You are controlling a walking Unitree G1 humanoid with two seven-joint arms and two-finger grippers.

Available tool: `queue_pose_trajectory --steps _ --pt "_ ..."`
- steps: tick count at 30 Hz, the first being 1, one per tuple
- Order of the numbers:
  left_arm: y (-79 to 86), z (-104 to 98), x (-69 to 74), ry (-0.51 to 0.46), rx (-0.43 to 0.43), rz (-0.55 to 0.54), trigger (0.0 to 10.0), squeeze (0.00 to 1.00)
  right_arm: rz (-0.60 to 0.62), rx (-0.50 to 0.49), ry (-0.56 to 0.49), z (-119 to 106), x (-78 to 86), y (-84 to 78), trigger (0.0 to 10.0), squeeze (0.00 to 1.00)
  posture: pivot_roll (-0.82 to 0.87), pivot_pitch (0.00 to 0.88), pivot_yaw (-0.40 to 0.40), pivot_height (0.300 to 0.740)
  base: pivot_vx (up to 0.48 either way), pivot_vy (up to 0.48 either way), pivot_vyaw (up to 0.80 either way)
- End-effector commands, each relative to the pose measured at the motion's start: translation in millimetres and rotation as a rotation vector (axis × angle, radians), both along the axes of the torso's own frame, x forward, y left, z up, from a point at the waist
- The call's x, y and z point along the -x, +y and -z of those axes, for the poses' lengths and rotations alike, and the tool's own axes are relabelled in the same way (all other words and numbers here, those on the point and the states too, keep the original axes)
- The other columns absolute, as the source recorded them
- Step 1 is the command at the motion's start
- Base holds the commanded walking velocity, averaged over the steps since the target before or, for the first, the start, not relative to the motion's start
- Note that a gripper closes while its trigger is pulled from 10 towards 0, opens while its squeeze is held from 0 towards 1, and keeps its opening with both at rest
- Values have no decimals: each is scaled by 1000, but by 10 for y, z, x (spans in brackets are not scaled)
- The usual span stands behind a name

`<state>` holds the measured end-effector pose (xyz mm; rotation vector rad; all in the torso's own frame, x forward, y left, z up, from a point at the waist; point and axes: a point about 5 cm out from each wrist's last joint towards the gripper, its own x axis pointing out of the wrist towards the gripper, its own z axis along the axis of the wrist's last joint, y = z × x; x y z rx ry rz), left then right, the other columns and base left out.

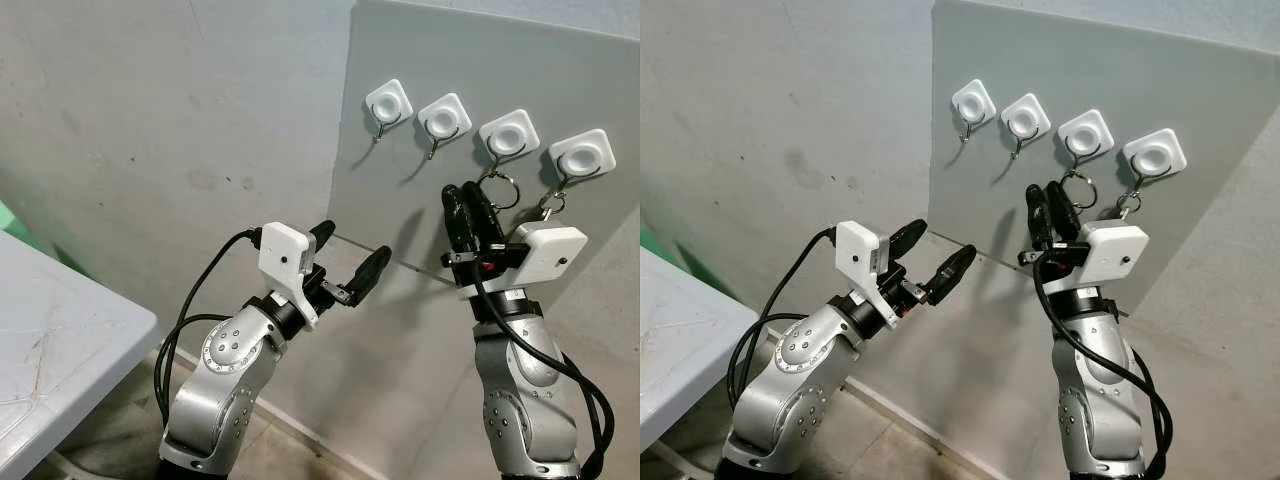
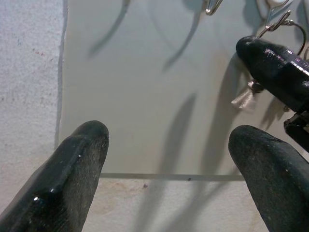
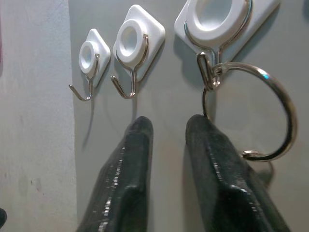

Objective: Hang keys on a hook

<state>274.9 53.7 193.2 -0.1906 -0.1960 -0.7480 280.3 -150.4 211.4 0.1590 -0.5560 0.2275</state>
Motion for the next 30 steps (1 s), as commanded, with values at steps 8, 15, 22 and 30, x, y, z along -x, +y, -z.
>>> queue_pose_trajectory --steps 8,15,22,30 --pt "27 -13 2 -15 -6 -34 10000 0 -23 36 9 54 57 33 10000 1000 12 0 -48 740 0 0 0" --pt "151 220 -41 31 -25 -139 10000 0 -19 127 133 438 128 30 10000 0 11 0 -50 740 0 0 0" --pt "309 559 -69 126 -28 -240 10000 0 -4 168 250 802 177 -35 10000 0 9 0 -49 740 0 0 0" --pt "440 911 -28 152 -86 -297 10000 0 -3 228 349 1142 232 -104 10000 0 8 0 -49 740 0 0 0"
